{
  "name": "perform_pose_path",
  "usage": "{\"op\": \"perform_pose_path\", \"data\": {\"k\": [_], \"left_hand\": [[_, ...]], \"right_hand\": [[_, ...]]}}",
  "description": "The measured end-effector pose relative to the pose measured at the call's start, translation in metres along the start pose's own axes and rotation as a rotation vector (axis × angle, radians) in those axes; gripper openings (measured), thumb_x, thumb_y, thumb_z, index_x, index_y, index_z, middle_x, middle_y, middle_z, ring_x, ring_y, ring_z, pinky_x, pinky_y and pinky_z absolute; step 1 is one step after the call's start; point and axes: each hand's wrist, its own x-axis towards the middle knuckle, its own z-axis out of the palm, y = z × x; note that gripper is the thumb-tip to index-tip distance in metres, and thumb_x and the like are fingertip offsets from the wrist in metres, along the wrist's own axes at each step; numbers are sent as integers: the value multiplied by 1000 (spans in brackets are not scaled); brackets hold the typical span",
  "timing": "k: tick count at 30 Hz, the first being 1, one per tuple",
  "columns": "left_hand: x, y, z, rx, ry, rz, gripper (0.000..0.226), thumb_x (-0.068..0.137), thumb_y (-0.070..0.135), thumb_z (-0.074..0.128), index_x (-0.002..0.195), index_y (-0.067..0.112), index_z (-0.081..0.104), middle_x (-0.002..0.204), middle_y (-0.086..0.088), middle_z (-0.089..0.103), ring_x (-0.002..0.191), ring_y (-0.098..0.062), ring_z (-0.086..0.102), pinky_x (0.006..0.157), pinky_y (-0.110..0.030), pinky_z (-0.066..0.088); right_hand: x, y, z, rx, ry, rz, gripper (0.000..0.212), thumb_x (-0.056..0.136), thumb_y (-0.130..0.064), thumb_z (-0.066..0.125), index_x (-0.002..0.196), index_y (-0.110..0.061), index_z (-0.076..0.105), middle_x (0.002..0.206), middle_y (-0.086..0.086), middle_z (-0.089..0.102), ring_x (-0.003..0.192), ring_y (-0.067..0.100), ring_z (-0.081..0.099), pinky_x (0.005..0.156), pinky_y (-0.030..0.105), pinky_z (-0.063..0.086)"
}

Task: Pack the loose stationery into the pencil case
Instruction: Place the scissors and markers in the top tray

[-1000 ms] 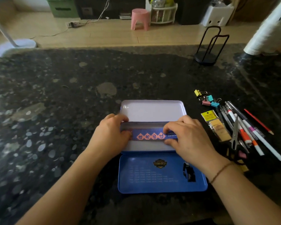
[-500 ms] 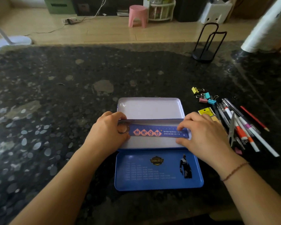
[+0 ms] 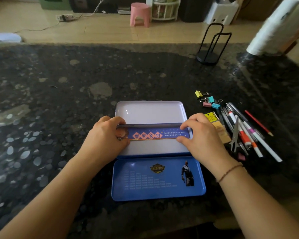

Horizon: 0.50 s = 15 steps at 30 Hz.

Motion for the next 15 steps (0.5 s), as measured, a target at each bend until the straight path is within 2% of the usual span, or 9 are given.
{"op": "perform_pose_path", "data": {"k": [4,8,10,12,15], "left_hand": [[1,1,-1,28,-11,-22,50,69,23,79,115,18,62,97,-1,51,93,-26,56,78,-31,43],[0,5,-1,10,-51,-23,56,69,24,80,120,20,59,103,-2,52,90,-16,49,79,-25,37],[0,12,1,-11,-71,-31,63,70,24,80,127,20,54,113,-4,54,99,-19,52,82,-24,36],[-1,21,6,-58,-84,-14,67,72,22,78,132,22,49,125,-6,55,109,-20,53,88,-25,39],[-2,32,15,-98,-103,44,67,76,18,73,136,23,45,129,-4,53,114,-21,52,94,-30,41]], "right_hand": [[-10,7,-15,43,128,-66,13,79,-28,73,89,-20,67,93,-6,57,78,8,50,69,23,46],[-25,31,-45,-81,303,135,6,85,-33,63,85,-27,66,84,-9,60,79,12,57,63,30,49],[-32,46,-56,-229,274,315,14,85,-40,61,90,-28,63,89,-7,60,81,15,58,60,31,49],[-37,57,-59,-370,158,485,28,85,-48,61,102,-27,62,100,-3,61,86,17,58,57,29,46],[-37,58,-60,-385,76,586,43,84,-55,59,115,-24,61,110,0,63,90,21,61,57,29,42]]}}
